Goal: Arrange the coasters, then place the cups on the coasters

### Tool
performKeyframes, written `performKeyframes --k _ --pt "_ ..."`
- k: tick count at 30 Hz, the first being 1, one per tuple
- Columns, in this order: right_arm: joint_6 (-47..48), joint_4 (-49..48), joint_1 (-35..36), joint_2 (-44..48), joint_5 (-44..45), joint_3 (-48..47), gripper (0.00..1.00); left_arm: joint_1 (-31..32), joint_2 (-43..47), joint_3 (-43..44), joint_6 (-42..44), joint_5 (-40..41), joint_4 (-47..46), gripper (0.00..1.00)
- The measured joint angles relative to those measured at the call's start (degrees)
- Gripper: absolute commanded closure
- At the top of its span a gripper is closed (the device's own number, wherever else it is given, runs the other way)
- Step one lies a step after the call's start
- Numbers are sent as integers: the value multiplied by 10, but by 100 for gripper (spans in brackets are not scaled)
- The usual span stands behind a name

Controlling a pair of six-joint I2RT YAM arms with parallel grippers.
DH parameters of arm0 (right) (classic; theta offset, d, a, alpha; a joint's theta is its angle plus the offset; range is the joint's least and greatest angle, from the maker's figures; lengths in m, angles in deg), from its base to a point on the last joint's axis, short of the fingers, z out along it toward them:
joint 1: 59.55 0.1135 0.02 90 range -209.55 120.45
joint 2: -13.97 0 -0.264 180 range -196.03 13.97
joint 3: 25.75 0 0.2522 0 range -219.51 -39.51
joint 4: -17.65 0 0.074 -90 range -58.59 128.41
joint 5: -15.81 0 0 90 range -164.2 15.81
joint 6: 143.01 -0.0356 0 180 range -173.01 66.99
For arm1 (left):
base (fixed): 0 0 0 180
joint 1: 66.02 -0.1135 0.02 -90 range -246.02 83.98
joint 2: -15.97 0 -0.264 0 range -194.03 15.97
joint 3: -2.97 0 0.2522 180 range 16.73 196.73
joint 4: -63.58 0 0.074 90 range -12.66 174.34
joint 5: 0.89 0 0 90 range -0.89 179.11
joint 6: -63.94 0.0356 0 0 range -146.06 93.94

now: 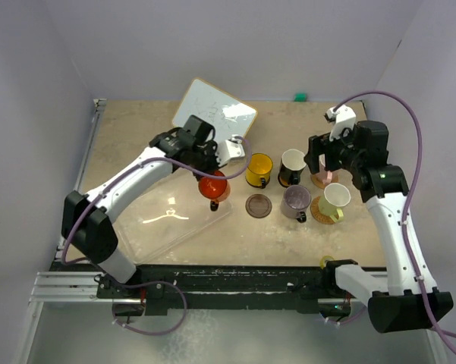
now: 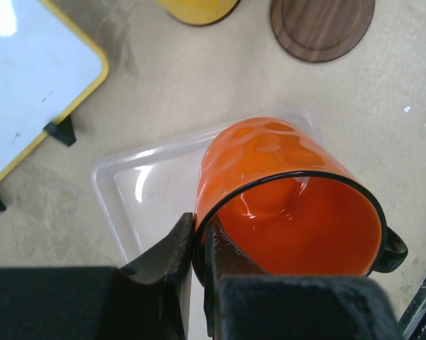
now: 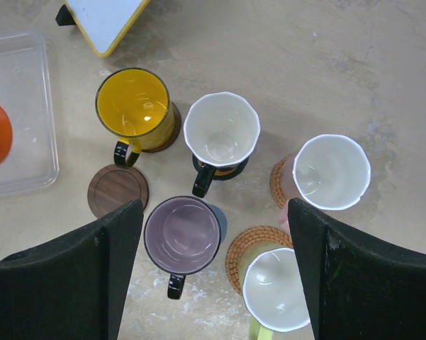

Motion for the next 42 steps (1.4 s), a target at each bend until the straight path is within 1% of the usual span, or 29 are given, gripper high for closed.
performKeyframes --k 9,15,25,29,42 --pt "0 -2 -49 18 -17 16 15 90 -139 84 -4 21 -12 97" --pt "2 -4 -60 19 -28 22 15 119 -200 120 -4 23 -22 97" --pt "3 -5 -61 19 -30 26 14 132 -256 180 -17 23 -23 97" --pt "4 -5 -61 19 -31 26 14 139 -280 208 -37 27 -19 97" --pt "7 -5 -61 19 -31 26 15 146 -300 224 -84 33 11 97"
